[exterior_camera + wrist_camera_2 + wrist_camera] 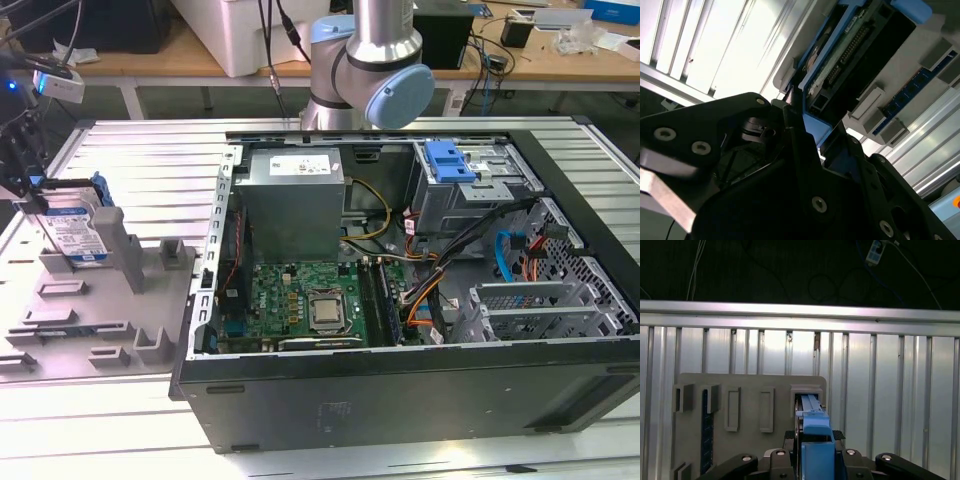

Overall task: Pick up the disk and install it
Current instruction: 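Pick up the disk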

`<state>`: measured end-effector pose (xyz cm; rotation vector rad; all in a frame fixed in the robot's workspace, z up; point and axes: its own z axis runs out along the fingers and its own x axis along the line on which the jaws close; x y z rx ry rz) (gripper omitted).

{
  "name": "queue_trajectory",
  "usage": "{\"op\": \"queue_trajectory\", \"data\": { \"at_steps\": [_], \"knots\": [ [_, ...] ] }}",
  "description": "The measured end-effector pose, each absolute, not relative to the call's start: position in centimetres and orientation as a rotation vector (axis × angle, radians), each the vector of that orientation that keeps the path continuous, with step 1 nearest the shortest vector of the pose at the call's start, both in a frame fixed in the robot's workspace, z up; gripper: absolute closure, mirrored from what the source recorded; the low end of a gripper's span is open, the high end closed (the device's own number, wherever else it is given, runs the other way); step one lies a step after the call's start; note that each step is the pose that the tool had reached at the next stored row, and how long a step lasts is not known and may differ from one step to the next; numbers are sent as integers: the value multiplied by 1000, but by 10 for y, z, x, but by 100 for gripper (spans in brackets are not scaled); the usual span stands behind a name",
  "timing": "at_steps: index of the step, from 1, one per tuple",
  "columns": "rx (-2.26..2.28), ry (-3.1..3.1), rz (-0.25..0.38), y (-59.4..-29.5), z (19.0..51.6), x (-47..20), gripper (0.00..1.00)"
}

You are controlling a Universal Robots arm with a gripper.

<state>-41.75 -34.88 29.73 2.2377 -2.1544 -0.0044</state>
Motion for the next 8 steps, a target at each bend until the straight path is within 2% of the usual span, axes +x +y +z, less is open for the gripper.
{"op": "queue_trajectory", "data": {
  "at_steps": [8],
  "knots": [
    [2237,-2154,-4,-349,297,-417,63]
  ]
}}
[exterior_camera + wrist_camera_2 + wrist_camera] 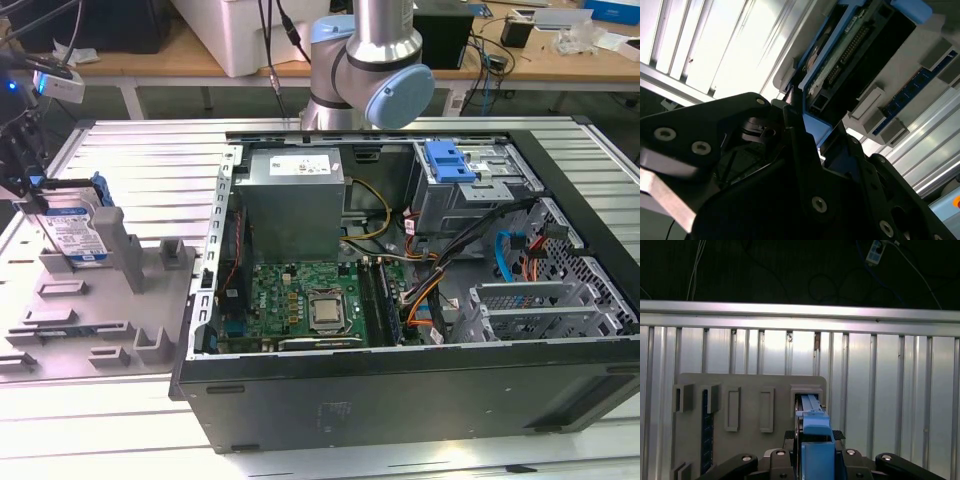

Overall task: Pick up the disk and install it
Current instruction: 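Pick up the disk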

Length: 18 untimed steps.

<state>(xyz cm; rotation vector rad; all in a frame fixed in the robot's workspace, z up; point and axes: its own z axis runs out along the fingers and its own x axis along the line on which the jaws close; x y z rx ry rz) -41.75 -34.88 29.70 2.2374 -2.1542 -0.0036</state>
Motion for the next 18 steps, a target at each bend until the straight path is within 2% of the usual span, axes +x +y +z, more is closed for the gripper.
{"op": "queue_trajectory", "data": {
  "at_steps": [13,18],
  "knots": [
    [2238,-2154,-4,-349,301,-417,63],
    [2237,-2154,-4,-349,338,-417,63]
  ]
}}
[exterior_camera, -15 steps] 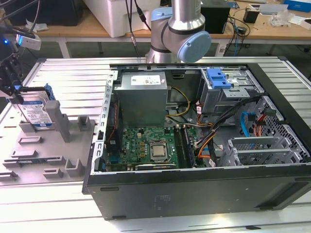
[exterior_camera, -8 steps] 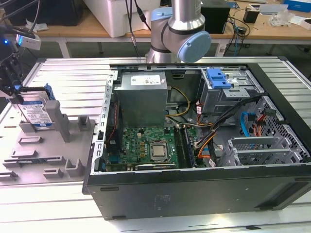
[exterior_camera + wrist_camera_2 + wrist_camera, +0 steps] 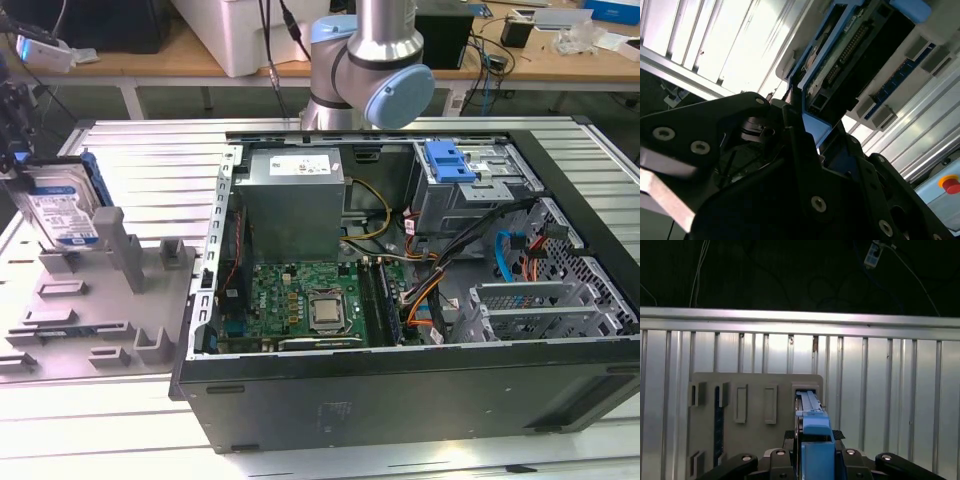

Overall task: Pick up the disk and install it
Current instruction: 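Pick up the disk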

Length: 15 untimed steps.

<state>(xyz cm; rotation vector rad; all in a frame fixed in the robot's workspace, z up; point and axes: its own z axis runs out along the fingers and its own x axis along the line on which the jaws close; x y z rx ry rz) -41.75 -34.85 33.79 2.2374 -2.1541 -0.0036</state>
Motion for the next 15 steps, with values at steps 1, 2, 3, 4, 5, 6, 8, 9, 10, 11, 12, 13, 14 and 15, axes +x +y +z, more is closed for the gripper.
{"op": "queue_trajectory", "data": {
  "at_steps": [1,2,3,4,5,6,8,9,10,11,12,13,14,15],
  "knots": [
    [2237,-2154,-4,-348,346,-417,63],
    [2237,-2154,-4,-348,352,-417,63],
    [2237,-2154,-4,-348,359,-417,63],
    [2237,-2154,-4,-348,363,-417,63],
    [2237,-2154,-4,-348,366,-417,63],
    [2237,-2154,-4,-348,369,-417,63],
    [2237,-2154,-4,-348,374,-417,63],
    [2237,-2154,-4,-348,380,-417,63],
    [2237,-2154,-4,-348,384,-417,63],
    [2237,-2154,-4,-348,386,-417,63],
    [2237,-2154,-4,-348,389,-417,63],
    [2237,-2154,-4,-348,391,-417,63],
    [2237,-2154,-4,-348,394,-417,63],
    [2237,-2154,-4,-348,399,-417,63]
  ]
}}
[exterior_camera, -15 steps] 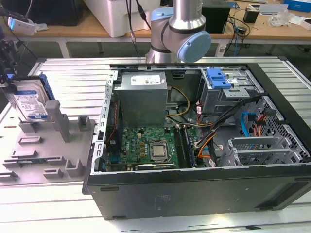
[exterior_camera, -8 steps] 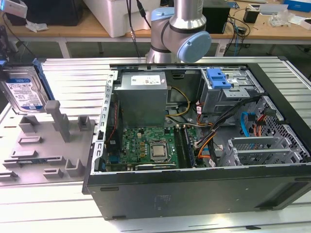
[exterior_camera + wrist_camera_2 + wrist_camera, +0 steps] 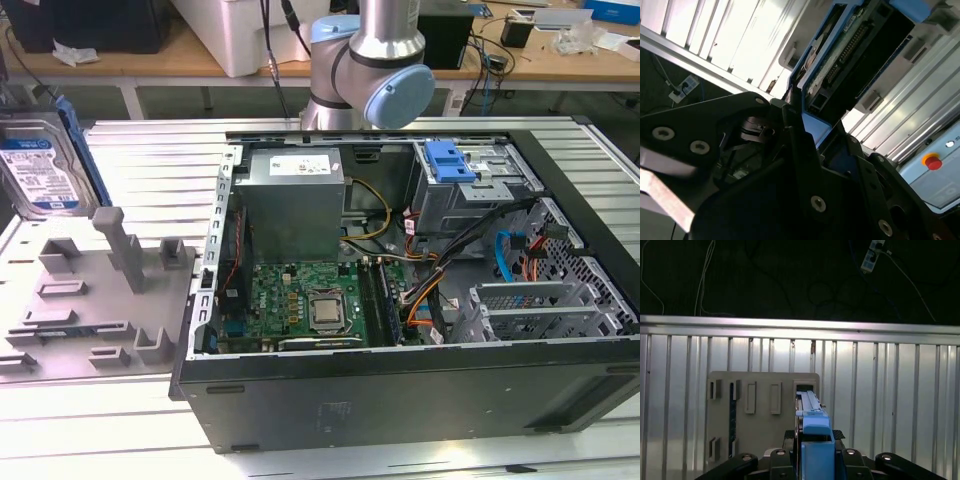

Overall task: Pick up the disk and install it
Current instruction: 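Pick up the disk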

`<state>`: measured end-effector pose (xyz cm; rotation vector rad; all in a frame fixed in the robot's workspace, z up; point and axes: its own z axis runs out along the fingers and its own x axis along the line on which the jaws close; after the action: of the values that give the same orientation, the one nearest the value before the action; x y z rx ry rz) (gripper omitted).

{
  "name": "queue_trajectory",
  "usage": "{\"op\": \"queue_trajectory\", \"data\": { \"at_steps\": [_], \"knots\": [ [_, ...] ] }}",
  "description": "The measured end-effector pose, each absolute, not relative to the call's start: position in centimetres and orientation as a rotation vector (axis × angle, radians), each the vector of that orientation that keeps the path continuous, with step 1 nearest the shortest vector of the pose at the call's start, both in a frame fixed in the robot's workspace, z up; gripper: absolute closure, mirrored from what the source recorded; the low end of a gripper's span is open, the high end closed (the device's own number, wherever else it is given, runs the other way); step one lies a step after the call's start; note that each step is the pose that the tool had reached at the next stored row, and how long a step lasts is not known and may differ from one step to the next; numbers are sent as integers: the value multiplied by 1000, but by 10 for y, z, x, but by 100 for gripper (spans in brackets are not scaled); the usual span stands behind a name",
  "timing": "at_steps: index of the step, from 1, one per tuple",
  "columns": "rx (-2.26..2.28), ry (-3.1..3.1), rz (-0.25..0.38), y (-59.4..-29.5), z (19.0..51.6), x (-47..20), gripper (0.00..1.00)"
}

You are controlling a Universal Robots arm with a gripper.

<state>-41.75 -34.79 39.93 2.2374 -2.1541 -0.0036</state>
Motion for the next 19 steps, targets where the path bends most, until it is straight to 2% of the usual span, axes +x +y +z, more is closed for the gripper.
{"op": "queue_trajectory", "data": {
  "at_steps": [19],
  "knots": [
    [2237,-2154,-4,-348,447,-417,63]
  ]
}}
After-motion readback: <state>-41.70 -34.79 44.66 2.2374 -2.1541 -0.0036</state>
